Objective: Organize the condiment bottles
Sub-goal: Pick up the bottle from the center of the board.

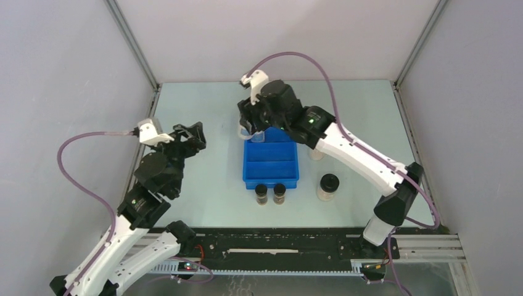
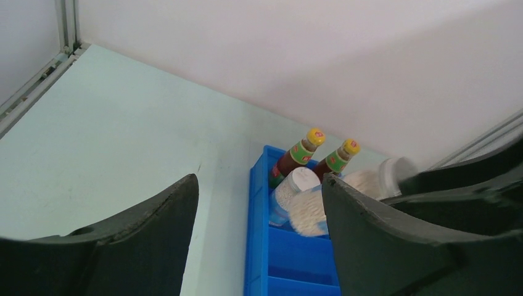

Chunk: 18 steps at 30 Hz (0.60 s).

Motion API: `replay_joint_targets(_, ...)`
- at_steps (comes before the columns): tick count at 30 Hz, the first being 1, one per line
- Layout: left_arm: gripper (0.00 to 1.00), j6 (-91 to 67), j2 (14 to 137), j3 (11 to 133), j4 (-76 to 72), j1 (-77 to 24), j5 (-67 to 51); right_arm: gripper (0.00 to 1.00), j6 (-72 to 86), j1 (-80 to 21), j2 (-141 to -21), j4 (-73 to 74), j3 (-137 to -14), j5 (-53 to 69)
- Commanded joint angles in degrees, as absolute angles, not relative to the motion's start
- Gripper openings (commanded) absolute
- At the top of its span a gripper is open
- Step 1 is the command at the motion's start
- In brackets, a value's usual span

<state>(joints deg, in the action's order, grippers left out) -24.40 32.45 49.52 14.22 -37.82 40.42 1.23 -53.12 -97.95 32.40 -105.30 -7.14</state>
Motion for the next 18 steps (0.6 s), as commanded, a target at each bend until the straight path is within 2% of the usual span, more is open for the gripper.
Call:
replay_joint_targets(1, 0.77, -23.97, 36.81, 52.46, 14.08, -38.0, 38.57, 0.0, 2.5, -50.52, -91.44, 29.43, -103.69, -10.32)
replay_joint_targets(10, 0.77, -24.89, 42.12, 54.44, 15.02, -38.0, 35.49, 0.0, 3.7, -44.1, -85.21, 28.68, -97.22, -10.72)
replay_joint_targets(18, 0.77, -25.43, 44.43, 55.25, 15.01, -38.05, 34.08, 0.0, 4.19, -39.32, -85.86, 27.68, -93.55, -10.45)
